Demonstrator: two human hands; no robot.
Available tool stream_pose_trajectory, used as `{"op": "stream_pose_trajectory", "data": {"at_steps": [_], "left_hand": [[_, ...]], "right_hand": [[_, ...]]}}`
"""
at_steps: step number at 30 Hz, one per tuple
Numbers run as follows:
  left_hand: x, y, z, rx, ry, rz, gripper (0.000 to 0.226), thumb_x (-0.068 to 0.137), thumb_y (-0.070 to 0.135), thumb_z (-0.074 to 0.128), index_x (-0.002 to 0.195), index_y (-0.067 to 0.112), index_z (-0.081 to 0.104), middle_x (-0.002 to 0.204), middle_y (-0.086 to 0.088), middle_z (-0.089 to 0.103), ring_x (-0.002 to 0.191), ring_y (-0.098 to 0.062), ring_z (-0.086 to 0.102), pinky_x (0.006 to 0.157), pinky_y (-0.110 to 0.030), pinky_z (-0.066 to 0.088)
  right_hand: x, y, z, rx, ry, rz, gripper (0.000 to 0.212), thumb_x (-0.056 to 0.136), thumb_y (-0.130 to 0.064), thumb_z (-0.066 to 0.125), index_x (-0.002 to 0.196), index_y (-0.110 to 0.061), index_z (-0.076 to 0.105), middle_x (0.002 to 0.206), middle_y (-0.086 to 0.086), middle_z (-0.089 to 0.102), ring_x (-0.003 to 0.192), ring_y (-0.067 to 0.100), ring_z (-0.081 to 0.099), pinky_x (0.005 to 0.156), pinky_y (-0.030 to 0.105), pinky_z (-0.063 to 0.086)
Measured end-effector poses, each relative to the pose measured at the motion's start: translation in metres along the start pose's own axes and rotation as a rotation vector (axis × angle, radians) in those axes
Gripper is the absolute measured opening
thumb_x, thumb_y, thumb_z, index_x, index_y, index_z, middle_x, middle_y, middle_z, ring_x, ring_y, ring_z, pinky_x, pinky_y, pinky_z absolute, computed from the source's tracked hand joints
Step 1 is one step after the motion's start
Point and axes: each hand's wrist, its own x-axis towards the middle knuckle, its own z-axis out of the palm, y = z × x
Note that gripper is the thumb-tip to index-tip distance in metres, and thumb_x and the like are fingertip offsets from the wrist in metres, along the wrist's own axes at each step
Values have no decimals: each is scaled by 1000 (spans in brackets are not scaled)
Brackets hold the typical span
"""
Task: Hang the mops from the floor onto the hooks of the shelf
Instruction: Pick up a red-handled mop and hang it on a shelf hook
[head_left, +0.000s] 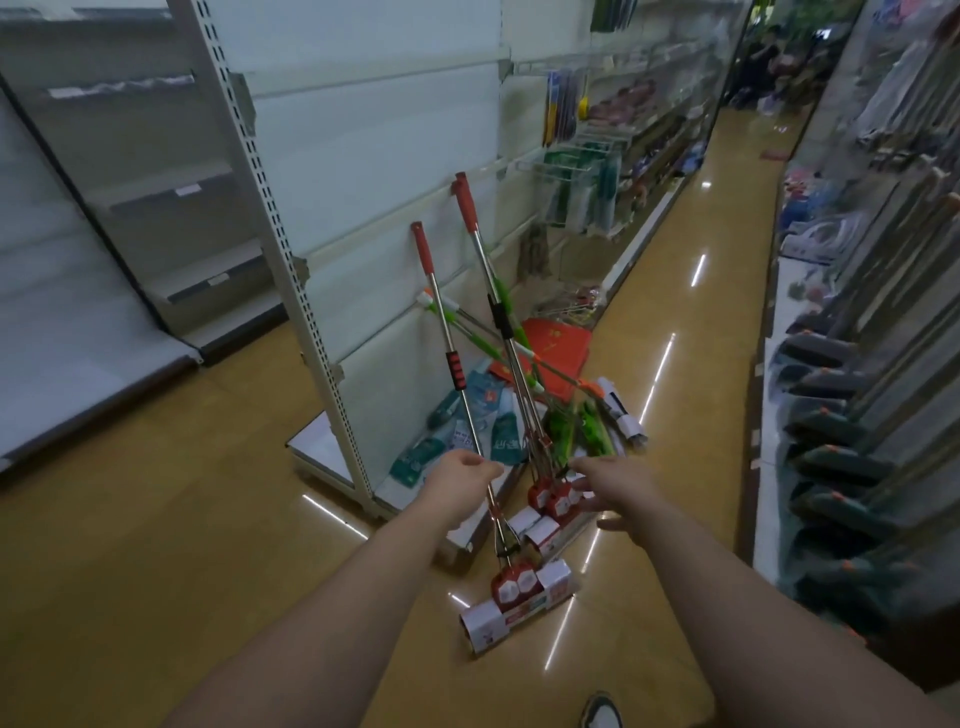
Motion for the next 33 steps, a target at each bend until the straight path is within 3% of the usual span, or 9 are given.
{"op": "stream_pose_trajectory", "data": {"at_steps": [4,7,10,14,18,27,30,33], "left_hand": [[39,34,9,-76,79,-50,29,95,38,63,118,22,57,117,-4,62,111,-26,60,91,-42,50],[66,63,24,-116,127,-66,19,96,36,62,108,24,55,108,-1,60,107,-24,58,94,-41,49],[92,88,44,-142,176,-86,19,96,36,63,107,21,60,106,-4,64,98,-22,60,98,-42,51],[122,114,67,-173,201,-86,10,95,33,65,91,24,60,97,1,64,98,-23,62,100,-47,52],[141,135,81,-221,209,-82,12,95,35,65,91,25,60,100,-1,64,98,-23,61,98,-45,53],[187,152,86,-233,197,-78,15,95,37,64,101,23,62,103,-4,65,86,-19,59,81,-38,53],[202,156,77,-228,204,-57,22,97,33,63,110,16,63,98,-1,63,81,-14,59,69,-32,51],[219,156,64,-251,226,-43,16,97,29,62,106,16,61,91,3,60,76,-11,57,57,-28,45]], "right_hand": [[55,-34,-21,-12,-98,-65,15,102,-22,62,99,-8,68,127,30,66,78,25,58,56,29,44],[96,-60,-43,-47,-127,-81,26,102,-23,62,116,-1,68,122,27,69,86,28,63,58,30,45],[131,-81,-64,-89,-145,-77,27,101,-25,63,113,-2,70,120,24,72,99,36,71,59,31,47],[169,-100,-82,-82,-165,-56,29,101,-19,64,115,6,68,124,29,69,80,28,61,56,30,43],[200,-110,-85,-71,-185,-36,30,101,-18,63,119,5,69,114,25,71,75,22,59,55,28,43],[244,-131,-74,-74,-218,-44,24,100,-20,63,112,0,70,98,18,69,79,25,59,55,25,42],[259,-144,-67,-92,-205,-64,22,99,-19,64,111,-2,72,110,22,75,79,26,62,55,27,45],[270,-162,-53,-120,-205,-67,23,100,-23,65,111,-4,71,101,15,71,78,24,62,57,29,45]]}}
